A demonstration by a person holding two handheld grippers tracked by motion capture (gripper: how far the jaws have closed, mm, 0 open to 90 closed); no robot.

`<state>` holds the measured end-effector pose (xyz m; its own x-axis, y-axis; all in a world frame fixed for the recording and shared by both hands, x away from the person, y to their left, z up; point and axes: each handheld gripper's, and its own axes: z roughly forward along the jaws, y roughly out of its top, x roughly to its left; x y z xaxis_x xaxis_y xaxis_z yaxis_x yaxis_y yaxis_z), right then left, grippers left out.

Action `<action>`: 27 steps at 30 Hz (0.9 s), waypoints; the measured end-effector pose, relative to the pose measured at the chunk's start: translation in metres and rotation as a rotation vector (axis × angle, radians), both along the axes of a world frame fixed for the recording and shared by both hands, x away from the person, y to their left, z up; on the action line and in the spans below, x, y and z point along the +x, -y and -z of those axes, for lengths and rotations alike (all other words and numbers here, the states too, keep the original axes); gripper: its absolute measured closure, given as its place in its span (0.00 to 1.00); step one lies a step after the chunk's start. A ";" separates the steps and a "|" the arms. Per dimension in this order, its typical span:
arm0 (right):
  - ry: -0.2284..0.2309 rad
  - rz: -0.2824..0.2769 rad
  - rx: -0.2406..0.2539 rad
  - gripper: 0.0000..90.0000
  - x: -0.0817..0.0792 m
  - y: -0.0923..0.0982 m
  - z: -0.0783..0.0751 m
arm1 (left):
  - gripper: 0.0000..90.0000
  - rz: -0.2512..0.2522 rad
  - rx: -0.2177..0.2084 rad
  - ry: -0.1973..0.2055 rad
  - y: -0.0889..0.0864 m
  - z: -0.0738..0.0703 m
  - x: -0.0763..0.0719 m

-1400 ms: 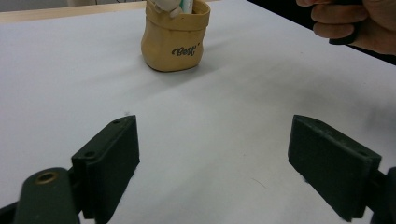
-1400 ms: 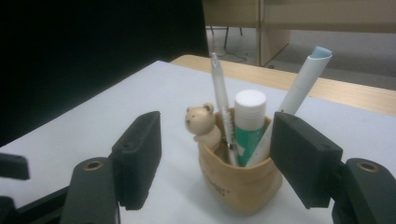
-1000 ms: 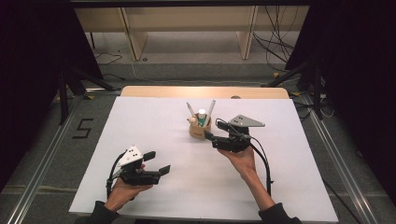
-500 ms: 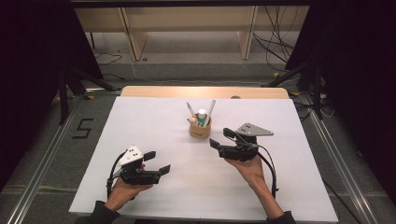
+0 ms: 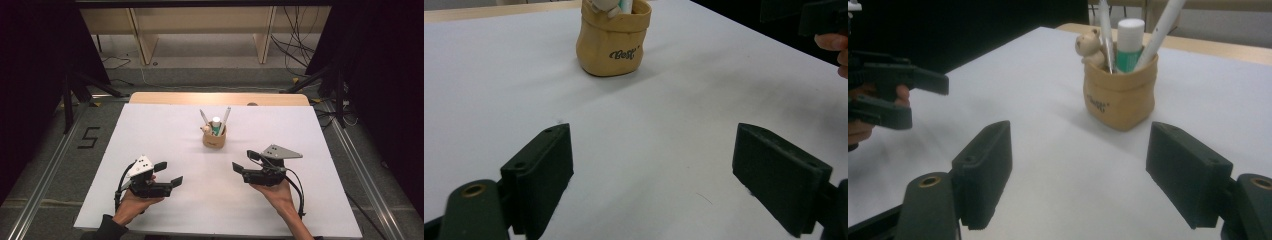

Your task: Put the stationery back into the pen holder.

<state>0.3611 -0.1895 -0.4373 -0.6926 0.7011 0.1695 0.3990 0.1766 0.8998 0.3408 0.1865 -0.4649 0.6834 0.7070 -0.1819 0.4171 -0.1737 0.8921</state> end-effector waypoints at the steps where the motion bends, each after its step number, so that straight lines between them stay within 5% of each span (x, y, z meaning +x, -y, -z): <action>1: -0.002 0.002 -0.003 0.30 -0.002 0.003 0.002 | 0.18 0.002 -0.003 -0.002 0.000 0.000 0.000; 9: -0.020 0.036 0.001 0.29 -0.012 0.019 0.009 | 0.18 0.008 0.000 0.002 -0.001 0.000 -0.002; 27: -0.005 0.013 -0.005 0.24 -0.041 0.027 0.016 | 0.18 0.008 -0.034 -0.015 -0.004 -0.001 -0.003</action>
<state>0.3198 -0.2166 -0.4533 -0.6824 0.7111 0.1691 0.4055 0.1758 0.8970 0.3382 0.1900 -0.4642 0.6862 0.6945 -0.2162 0.4295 -0.1469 0.8911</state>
